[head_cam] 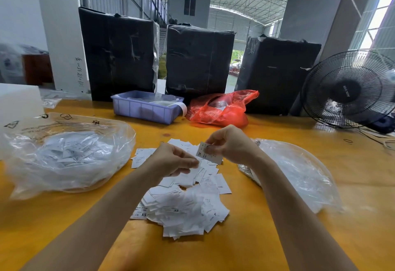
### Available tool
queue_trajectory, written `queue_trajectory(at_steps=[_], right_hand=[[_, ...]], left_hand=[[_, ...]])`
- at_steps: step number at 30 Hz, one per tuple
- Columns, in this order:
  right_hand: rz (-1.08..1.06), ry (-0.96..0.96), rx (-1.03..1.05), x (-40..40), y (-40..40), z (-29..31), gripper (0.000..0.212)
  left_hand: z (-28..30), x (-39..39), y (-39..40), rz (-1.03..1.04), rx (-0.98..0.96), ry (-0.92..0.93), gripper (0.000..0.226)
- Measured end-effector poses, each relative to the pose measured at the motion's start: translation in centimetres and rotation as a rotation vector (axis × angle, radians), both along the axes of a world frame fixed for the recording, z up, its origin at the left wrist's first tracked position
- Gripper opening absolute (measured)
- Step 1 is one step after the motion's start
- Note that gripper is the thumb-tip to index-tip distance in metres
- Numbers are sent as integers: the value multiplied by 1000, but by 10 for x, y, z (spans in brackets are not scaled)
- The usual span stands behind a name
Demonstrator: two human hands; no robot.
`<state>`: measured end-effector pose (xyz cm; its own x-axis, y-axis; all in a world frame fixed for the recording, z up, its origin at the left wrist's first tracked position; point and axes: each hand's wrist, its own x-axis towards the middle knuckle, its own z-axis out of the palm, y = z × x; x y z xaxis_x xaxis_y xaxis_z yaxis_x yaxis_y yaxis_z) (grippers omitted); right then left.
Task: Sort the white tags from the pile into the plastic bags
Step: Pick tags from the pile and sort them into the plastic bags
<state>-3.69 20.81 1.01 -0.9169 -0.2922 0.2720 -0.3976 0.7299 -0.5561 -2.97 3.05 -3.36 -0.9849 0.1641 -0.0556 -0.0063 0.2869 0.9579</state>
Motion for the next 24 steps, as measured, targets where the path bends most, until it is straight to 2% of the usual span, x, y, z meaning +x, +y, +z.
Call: queue_trajectory(at_steps=[7, 14, 24], right_hand=[[16, -45, 40, -2, 3, -2, 12], [16, -44, -22, -5, 11, 2, 10], [30, -65, 81, -7, 6, -5, 10]], left_hand=[[2, 2, -1, -28, -11, -18, 8], [1, 2, -1, -43, -25, -28, 7], [1, 2, 1, -55, -28, -34, 9]])
